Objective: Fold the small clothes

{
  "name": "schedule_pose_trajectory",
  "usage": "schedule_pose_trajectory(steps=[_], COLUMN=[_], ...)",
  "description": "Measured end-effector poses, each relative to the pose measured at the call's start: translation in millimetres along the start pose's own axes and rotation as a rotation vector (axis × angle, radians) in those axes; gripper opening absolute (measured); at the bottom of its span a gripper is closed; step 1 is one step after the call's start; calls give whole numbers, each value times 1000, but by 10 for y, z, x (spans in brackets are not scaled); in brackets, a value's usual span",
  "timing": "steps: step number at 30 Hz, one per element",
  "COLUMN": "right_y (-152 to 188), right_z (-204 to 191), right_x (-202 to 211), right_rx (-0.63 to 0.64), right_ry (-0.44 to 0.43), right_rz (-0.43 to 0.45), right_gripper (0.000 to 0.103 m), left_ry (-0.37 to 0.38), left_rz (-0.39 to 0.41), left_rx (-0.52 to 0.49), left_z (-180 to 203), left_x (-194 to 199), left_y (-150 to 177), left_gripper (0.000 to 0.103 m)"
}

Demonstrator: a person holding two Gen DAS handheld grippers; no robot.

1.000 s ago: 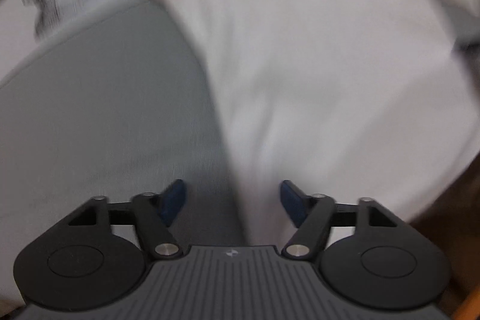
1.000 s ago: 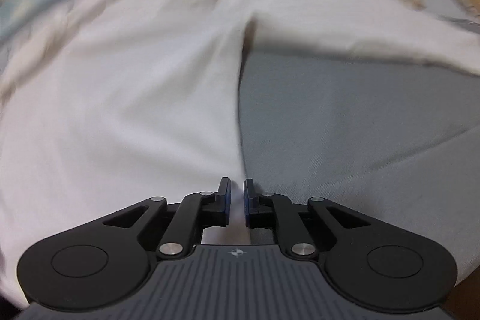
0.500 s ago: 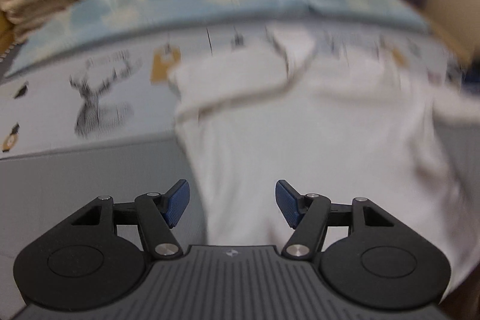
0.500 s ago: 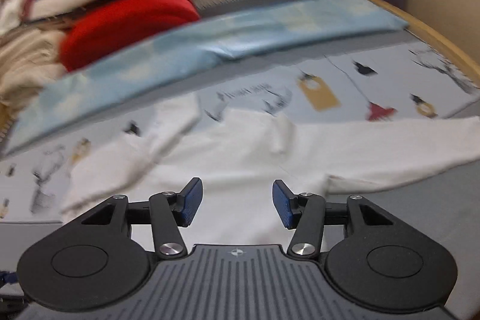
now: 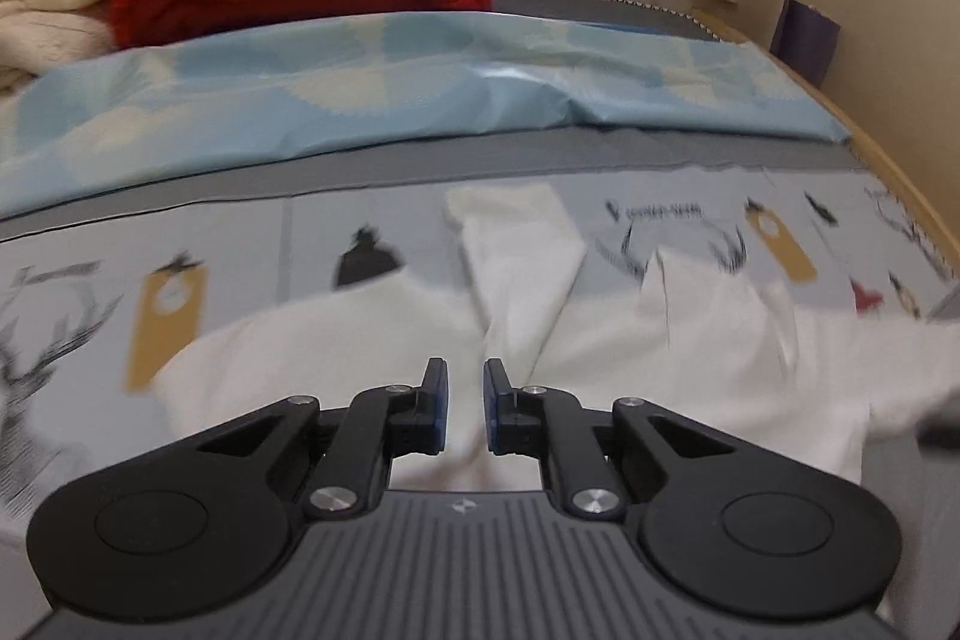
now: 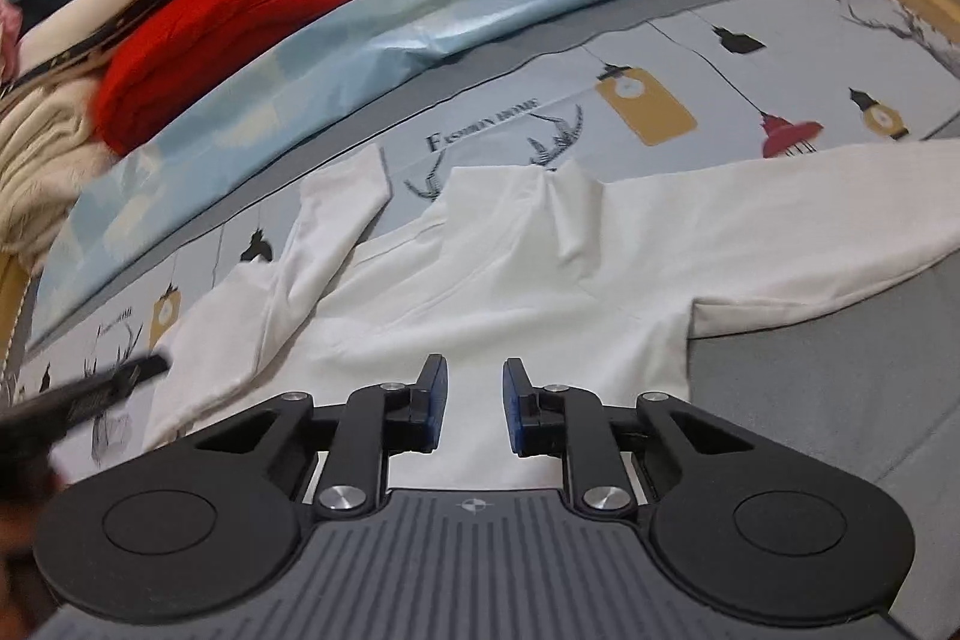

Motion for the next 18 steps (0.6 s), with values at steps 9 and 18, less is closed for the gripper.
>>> schedule_pose_trajectory(steps=[9, 18], right_y=[9, -53], right_z=[68, 51], right_x=[-224, -380], right_rx=[49, 65], right_ry=[-16, 3], right_rz=[-87, -99], right_gripper=[23, 23], left_ry=[-9, -12], left_rz=[-53, -49], left_rx=[154, 43], left_z=[-206, -280], left_x=[-1271, -1377], left_y=[-407, -400], left_gripper=[39, 7])
Point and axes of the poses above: each gripper's, at about its wrist camera, not at the fingertips, and x roughly against the way its jaws point, z to its right, y to its underside, the point moved 9 cm from there along -x, roughly the way its jaws point, and after that the axes turned 6 degrees about y, right-handed, at the moved point
